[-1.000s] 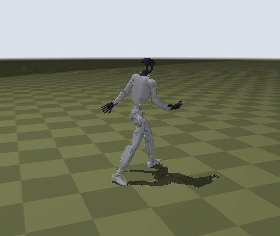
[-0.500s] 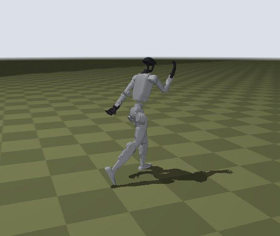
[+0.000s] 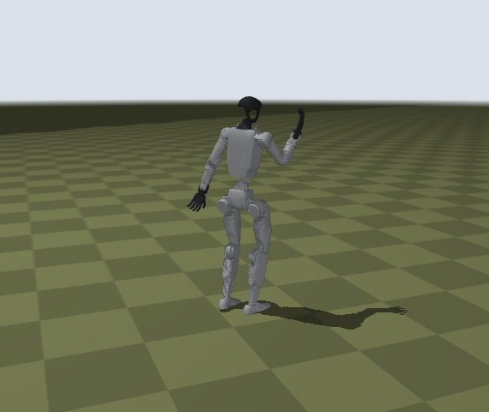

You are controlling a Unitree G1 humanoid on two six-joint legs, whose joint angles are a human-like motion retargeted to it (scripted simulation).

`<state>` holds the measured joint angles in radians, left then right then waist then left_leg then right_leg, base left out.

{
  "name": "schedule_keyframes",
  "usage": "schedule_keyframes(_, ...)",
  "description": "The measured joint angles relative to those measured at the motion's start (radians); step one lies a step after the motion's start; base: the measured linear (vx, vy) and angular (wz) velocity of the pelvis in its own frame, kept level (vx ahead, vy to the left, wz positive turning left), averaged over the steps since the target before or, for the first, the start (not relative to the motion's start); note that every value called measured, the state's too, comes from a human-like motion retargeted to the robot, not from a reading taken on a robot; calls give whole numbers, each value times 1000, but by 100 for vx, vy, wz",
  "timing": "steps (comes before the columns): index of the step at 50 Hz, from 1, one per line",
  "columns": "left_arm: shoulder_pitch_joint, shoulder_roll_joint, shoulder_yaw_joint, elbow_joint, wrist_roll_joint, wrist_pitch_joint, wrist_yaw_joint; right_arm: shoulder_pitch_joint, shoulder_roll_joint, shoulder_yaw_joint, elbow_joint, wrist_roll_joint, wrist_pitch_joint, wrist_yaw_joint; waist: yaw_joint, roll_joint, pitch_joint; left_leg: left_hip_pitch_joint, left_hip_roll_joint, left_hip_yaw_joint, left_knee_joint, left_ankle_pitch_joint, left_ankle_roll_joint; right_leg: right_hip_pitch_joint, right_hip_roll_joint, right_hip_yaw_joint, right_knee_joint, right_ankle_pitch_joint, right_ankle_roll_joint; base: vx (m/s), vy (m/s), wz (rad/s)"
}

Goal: Kungfu

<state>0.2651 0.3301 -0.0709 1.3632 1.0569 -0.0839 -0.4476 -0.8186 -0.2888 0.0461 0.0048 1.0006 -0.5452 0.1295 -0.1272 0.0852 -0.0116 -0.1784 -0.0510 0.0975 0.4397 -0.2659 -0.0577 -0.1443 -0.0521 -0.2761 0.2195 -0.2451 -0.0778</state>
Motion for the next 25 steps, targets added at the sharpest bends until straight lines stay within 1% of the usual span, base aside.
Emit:
schedule_keyframes(2, 24, -41, 13, 14, -6, 11, 26, 12, 9, -12, 6, 10, 9, 6, 5, -25, -3, -9, 41, 194, 88, 80, -39, 35, 4, 15, -30, -3, 9, 35, -32, 4)
schedule_keyframes(3, 39, -64, 18, 23, -9, 18, 38, 14, 11, -10, 11, 11, 11, -2, -17, -34, -2, -28, 54, 245, 150, 112, -42, 59, -4, -9, -48, -1, 21, 30, -27, 56)
schedule_keyframes(5, 70, -109, 19, 49, -15, 23, 42, 7, 11, 11, 21, 7, 10, -34, -33, -47, -2, -100, 51, 270, 278, 147, -87, 98, -12, -35, -79, 5, 45, 32, -28, 36)
schedule_keyframes(7, 109, -142, 9, 69, 1, 29, 26, -1, 0, 25, 28, -6, 15, -42, -26, -52, -16, -173, 36, 275, 350, 183, -132, 117, 0, -35, -95, -3, 51, 44, -34, -9)
schedule_keyframes(10, 171, -179, 12, 93, 63, 46, 27, -3, -18, 16, 35, -18, 38, -1, 29, -62, -37, -262, 65, 324, 354, 186, -120, 142, 28, -30, -117, -20, 38, 48, -32, -40)
schedule_keyframes(12, 207, -195, 24, 112, 90, 57, 35, -1, -24, 11, 32, -9, 42, 14, 64, -66, -36, -300, 91, 330, 268, 211, -104, 167, 50, -25, -125, -35, 38, 40, -25, -32)
schedule_keyframes(15, 249, -213, 56, 149, 105, 80, 29, 1, -34, 3, 31, 8, 35, 2, 127, -69, -19, -352, 118, 309, 87, 298, -85, 206, 83, 6, -128, -59, 51, 42, -21, -42)
schedule_keyframes(17, 269, -219, 78, 175, 100, 86, 10, -4, -42, -3, 35, 4, 31, -15, 171, -64, 1, -373, 134, 285, -42, 353, -86, 242, 106, 20, -127, -77, 63, 38, -16, -49)
schedule_keyframes(20, 297, -216, 113, 207, 108, 95, -16, -18, -54, -7, 41, -13, 32, -28, 221, -51, 31, -404, 159, 255, -207, 387, -94, 298, 138, 41, -126, -103, 75, 54, -11, -31)
schedule_keyframes(23, 330, -203, 159, 232, 130, 94, -31, -28, -61, -5, 44, -22, 33, -35, 235, -56, 39, -448, 171, 286, -299, 305, -60, 342, 148, 45, -126, -126, 87, 67, -9, 10)
schedule_keyframes(25, 352, -192, 190, 251, 135, 91, -58, -32, -62, -2, 47, -27, 31, -38, 237, -68, 31, -468, 180, 357, -336, 240, -36, 365, 145, 39, -128, -128, 107, 75, -8, 14)
